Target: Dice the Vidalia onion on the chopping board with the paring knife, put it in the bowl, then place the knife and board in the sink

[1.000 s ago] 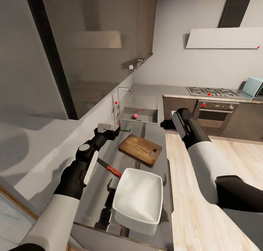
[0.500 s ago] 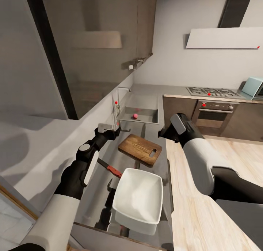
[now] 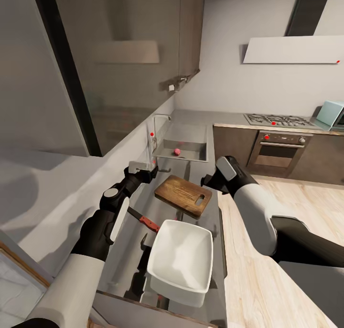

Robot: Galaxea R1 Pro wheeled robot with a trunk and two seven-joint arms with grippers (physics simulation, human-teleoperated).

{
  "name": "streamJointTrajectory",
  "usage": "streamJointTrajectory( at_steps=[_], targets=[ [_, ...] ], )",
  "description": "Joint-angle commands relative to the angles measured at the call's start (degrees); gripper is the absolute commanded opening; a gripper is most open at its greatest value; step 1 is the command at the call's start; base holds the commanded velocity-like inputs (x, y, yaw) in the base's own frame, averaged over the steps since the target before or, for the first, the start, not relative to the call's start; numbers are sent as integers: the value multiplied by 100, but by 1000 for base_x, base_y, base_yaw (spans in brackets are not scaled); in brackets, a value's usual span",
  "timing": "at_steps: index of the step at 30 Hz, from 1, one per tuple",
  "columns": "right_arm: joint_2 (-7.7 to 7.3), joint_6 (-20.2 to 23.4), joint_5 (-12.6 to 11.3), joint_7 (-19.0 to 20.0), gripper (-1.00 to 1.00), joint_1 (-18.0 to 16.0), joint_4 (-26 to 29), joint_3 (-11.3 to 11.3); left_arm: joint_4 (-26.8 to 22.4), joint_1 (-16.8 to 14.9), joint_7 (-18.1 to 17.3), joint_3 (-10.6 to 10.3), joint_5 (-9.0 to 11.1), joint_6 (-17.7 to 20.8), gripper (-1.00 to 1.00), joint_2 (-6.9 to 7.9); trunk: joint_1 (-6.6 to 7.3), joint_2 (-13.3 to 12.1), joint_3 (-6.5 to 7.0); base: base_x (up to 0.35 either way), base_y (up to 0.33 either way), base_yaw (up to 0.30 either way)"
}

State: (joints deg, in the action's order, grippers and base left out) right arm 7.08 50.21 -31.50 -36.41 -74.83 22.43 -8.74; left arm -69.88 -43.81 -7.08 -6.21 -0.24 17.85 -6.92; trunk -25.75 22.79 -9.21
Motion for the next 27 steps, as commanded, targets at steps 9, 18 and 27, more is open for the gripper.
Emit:
streamJointTrajectory(
  at_steps=[9,18,27],
  targets=[
    [30,-206,-722,-68,100,-5,-321,-13,-8,-5,-22,6,-3,35,100,-2,-4,13,-13,0,0,0],
    [30,-212,-795,-77,100,-5,-374,-13,-8,-5,-22,6,-3,35,100,-2,-4,13,-13,0,0,0],
    [30,-219,-797,-291,100,-5,-379,-13,-8,-5,-22,6,-3,35,100,-2,-4,13,-13,0,0,0]
  ],
)
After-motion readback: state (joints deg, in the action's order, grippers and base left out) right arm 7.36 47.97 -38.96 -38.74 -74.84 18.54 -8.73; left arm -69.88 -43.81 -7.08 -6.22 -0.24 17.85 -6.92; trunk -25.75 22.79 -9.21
